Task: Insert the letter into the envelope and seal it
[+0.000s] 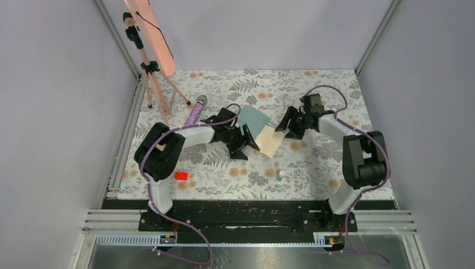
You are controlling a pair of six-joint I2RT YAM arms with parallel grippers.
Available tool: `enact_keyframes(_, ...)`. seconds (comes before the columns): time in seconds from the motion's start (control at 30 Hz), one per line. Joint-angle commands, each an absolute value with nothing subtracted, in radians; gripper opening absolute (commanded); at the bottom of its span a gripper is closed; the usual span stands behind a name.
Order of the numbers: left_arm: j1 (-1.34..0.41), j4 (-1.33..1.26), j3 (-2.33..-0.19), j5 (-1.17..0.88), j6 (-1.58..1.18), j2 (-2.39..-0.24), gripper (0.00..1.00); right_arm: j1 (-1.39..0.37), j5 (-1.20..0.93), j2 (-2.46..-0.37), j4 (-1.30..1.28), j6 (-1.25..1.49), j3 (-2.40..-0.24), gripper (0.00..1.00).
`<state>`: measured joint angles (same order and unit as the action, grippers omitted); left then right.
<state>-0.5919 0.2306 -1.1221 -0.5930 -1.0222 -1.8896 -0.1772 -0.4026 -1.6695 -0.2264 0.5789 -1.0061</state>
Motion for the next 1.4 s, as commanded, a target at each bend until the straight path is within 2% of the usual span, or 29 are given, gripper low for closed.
enact_keyframes(0.0,-0.595,0.153,-1.122,-0.558,-1.115,-1.889,0.71,-0.182,-0.341,-1.775,-0.308,0.535,-1.187,0.66)
enact_keyframes(0.23,-0.600,0.110,-1.204,-0.571,-1.156,-1.982,0.71,-0.181,-0.299,-1.997,-0.423,0.542,-1.422,0.71)
enact_keyframes(0.33,-0.600,0.112,-1.248,-0.567,-1.161,-2.018,0.71,-0.181,-0.321,-2.045,-0.442,0.566,-1.439,0.71)
enact_keyframes(0.53,-0.598,0.117,-1.317,-0.582,-1.162,-2.077,0.71,-0.181,-0.364,-2.016,-0.436,0.555,-1.350,0.71)
enact_keyframes(0.8,-0.589,0.130,-1.358,-0.590,-1.148,-2.108,0.71,-0.181,-0.436,-1.863,-0.345,0.556,-1.132,0.69)
enact_keyframes(1.1,-0.578,0.167,-1.366,-0.595,-1.105,-2.100,0.71,-0.180,-0.460,-1.774,-0.313,0.572,-1.031,0.66)
enact_keyframes(1.37,-0.575,0.153,-1.382,-0.624,-1.098,-2.107,0.70,-0.164,-0.617,-1.706,-0.123,0.681,-0.937,0.67)
